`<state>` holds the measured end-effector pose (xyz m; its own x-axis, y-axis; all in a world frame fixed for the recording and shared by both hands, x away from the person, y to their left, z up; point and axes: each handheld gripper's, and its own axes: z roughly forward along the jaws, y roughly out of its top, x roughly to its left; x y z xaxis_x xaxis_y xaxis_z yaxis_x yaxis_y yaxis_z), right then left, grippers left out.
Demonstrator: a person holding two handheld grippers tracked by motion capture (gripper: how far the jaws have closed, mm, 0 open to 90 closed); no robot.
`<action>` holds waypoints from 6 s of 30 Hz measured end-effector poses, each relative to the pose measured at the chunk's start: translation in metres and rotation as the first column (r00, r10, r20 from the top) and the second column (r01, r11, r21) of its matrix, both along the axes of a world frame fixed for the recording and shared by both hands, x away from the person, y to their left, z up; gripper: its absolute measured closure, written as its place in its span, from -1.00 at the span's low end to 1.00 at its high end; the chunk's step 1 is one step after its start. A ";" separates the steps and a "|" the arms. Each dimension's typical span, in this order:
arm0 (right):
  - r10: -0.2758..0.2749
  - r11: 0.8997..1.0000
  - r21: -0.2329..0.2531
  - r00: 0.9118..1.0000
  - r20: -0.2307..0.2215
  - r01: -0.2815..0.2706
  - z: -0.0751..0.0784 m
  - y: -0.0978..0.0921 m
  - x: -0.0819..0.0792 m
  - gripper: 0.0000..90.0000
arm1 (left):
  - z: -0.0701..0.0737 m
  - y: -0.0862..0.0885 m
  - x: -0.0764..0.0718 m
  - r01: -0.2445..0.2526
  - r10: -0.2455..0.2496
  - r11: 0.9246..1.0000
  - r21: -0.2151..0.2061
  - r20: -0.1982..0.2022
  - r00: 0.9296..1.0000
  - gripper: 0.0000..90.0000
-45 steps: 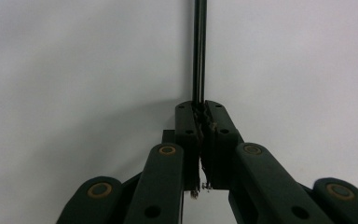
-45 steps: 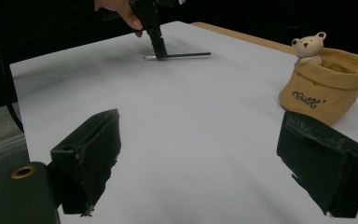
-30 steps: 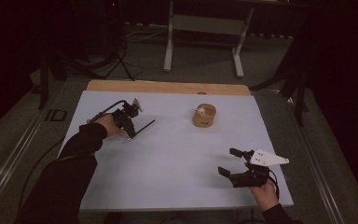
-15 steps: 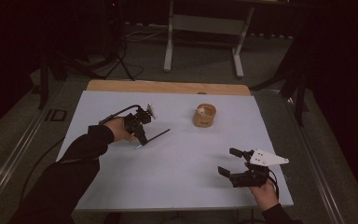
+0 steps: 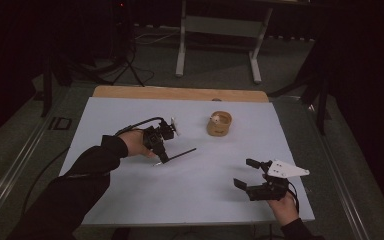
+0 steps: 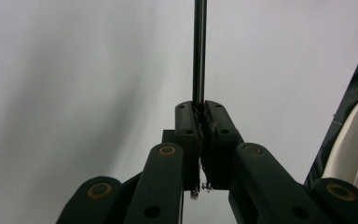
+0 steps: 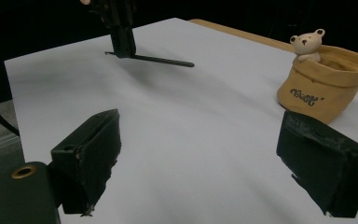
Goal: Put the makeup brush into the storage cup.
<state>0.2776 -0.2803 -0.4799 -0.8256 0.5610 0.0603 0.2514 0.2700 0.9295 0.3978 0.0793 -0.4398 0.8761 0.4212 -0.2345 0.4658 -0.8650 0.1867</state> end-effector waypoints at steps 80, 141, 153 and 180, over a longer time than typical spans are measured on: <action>0.398 0.629 -0.770 0.805 0.440 0.110 0.010 0.116 -0.031 0.44 | 0.017 -0.101 -0.018 0.245 -0.245 0.969 -0.026 -0.011 0.969 0.89; 0.123 0.722 -0.664 0.907 0.403 0.197 0.027 0.108 -0.004 0.92 | 0.043 0.001 -0.003 0.032 0.205 0.884 -0.467 0.448 0.870 -0.97; -0.006 0.815 -0.540 0.934 0.358 0.212 0.047 0.100 0.003 0.91 | 0.025 0.028 -0.029 0.043 0.256 0.821 -0.569 0.434 0.864 -0.97; -0.186 0.925 -0.293 0.960 0.210 0.243 0.072 0.075 0.030 0.92 | -0.024 0.047 -0.078 -0.011 0.295 0.816 -0.578 0.400 0.867 -0.98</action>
<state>0.3073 -0.2057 -0.4079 -0.6644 0.6923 -0.2816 0.1769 0.5118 0.8407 0.3197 0.1263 -0.4638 0.8718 0.4863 -0.0593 0.3211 -0.4758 0.8189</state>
